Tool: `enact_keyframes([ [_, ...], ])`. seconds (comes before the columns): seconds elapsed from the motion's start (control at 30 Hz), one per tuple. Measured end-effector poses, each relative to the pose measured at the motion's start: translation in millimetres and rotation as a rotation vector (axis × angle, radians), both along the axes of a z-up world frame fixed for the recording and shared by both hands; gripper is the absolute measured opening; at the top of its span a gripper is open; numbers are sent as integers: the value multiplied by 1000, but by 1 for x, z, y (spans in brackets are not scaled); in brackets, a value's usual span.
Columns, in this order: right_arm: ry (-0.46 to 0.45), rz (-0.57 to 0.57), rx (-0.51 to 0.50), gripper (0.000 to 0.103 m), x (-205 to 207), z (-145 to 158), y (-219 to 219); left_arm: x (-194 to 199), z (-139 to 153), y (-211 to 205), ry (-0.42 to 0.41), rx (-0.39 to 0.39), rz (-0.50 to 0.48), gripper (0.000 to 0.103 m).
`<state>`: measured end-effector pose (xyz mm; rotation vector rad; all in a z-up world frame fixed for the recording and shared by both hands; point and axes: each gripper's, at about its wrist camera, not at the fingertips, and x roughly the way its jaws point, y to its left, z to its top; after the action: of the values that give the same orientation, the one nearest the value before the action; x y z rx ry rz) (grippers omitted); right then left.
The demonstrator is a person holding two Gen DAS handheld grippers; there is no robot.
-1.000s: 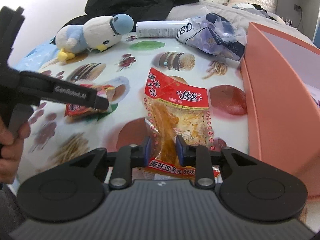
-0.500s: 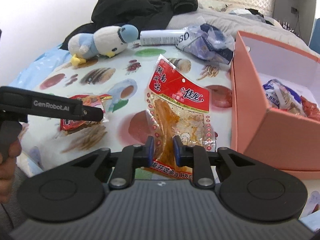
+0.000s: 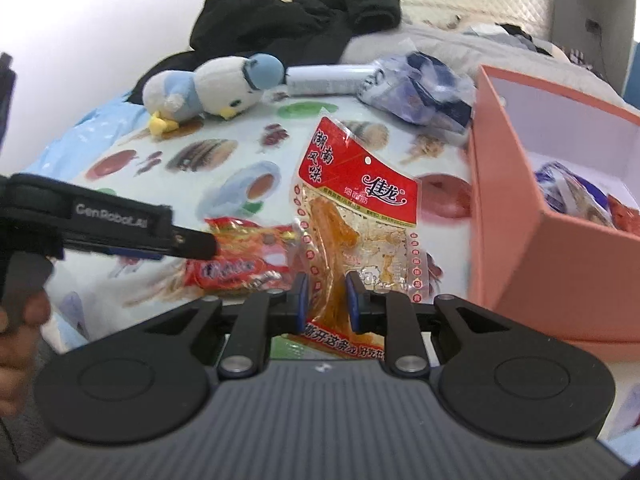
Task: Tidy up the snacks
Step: 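Lift both held packets and carry them over the pink box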
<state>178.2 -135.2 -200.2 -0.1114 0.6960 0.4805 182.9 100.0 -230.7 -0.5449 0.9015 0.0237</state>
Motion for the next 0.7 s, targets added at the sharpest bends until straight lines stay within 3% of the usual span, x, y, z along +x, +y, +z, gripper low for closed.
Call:
enact_keyframes([
  [0.2, -20, 77, -32, 23, 13, -12, 31, 1, -13, 19, -1, -151, 78, 70],
  [0.37, -29, 133, -136, 23, 14, -33, 49, 3, -19, 22, -2, -215, 84, 70],
  [0.7, 47, 88, -6, 23, 23, -36, 32, 17, -22, 0, -18, -215, 21, 69],
])
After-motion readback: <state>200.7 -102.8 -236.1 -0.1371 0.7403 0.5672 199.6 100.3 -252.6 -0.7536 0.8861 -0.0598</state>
